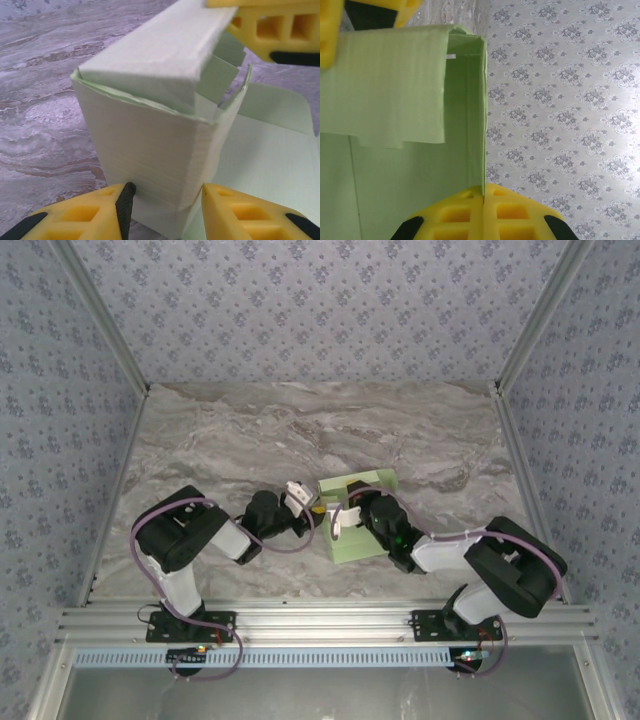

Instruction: Fold the paper box

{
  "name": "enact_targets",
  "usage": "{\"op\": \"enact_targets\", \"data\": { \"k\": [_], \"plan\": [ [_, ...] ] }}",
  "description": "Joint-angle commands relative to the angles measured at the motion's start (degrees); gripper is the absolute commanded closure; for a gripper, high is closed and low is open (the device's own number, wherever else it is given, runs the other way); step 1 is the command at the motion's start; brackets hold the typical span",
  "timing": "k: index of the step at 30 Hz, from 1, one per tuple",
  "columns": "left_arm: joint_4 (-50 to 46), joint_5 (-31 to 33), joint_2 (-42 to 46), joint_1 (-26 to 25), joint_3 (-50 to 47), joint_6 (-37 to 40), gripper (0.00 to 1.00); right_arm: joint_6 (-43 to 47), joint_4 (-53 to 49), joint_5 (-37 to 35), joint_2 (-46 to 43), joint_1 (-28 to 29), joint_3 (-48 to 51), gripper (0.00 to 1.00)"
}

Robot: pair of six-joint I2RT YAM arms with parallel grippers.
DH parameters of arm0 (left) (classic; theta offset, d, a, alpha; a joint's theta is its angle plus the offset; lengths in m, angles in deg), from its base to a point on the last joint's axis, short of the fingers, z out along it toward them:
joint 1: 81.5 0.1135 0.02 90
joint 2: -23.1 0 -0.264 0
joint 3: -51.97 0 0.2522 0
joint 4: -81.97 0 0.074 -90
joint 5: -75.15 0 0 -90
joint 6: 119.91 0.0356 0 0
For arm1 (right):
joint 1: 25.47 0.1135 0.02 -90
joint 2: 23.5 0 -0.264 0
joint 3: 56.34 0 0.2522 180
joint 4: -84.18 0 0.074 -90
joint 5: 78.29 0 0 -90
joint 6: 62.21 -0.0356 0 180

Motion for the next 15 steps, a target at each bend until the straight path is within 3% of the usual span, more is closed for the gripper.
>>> {"op": "enact_targets", "data": {
  "k": [1,7,15],
  "plan": [
    [-1.1,3.2,0.9,-0.7,2.5,-0.3,0.56,0.0,4.3,-1.1,2.6,1.5,0.8,1.0],
    [0.9,6.9,-0.8,-1.7,3.0,-0.2,0.56,1.4,8.4,-2.9,7.4,1.9,0.7,1.0],
    [0.9,12.7,-2.4,-4.9,5.1,3.8,0.51,-0.9,8.4,-3.8,7.1,2.7,0.6,1.0]
  ]
}}
